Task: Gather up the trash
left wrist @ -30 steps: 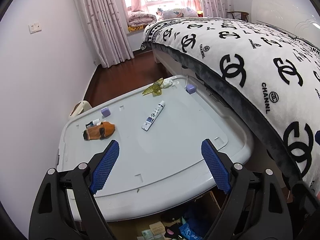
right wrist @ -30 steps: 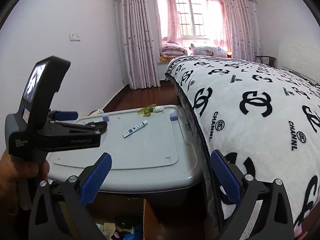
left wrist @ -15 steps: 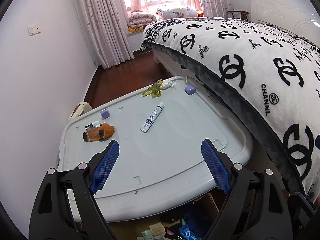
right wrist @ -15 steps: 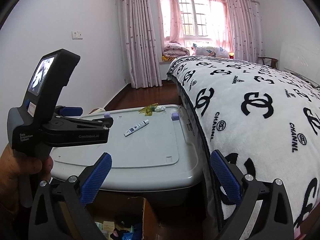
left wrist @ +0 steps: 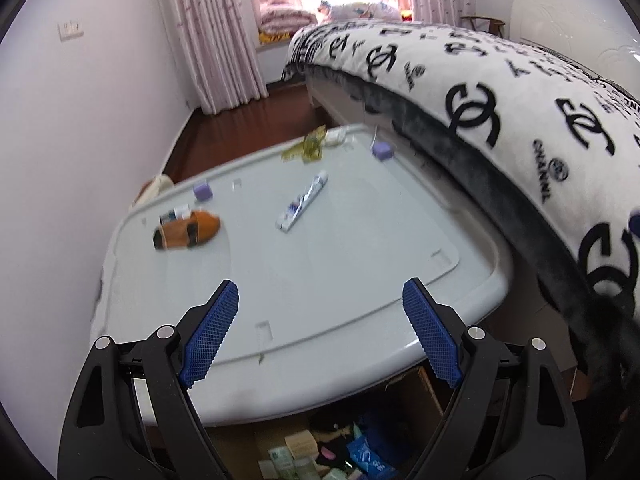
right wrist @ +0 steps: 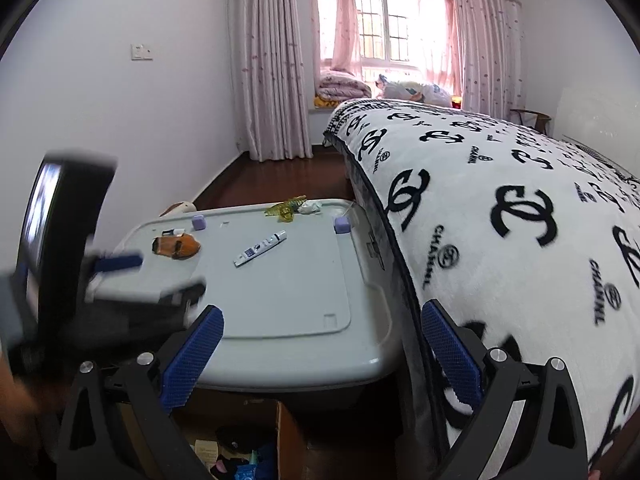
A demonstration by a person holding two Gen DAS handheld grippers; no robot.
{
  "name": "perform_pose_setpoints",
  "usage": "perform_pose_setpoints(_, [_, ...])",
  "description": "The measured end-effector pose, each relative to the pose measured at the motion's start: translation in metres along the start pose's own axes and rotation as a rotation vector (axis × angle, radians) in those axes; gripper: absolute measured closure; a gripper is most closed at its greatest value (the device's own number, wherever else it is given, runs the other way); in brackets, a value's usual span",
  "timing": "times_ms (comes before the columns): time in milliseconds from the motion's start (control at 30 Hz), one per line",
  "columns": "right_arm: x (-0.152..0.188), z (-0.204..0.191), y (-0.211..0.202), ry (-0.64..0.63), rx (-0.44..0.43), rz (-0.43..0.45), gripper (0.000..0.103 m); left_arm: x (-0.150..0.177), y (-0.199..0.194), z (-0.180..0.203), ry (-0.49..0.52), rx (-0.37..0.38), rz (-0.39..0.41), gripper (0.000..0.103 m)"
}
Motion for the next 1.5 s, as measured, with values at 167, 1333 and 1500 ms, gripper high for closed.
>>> perform_pose_setpoints(167, [-0.029, -0.025, 0.025, 0.015, 0.032, 0.005, 0.005, 0.010, 0.010, -0.027, -0.063, -0.006, -0.012, 0.021])
perform_pose_setpoints(1333, [-0.024, -0.118, 0.115, -0.123, 0.008, 0.019, 0.005, 0.038, 0.056, -0.135, -0.236, -0.051, -0.070, 0.021])
perform_pose_setpoints(1500, [-0.024, -0.121, 0.118, -0.133, 0.011, 0.026, 0.005, 0.039, 0.061, -0.139, -0.236, -0.057, -0.077, 0.021])
Point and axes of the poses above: each gripper's, at about its wrist camera, not at the fingertips, and y roughly the way its jaws point, z to its right, x to its underside, the point moved 7 cm from there along y, roughly the way its jaws point, and after that the axes turned 10 degrees about y, right-handed, at the moved point
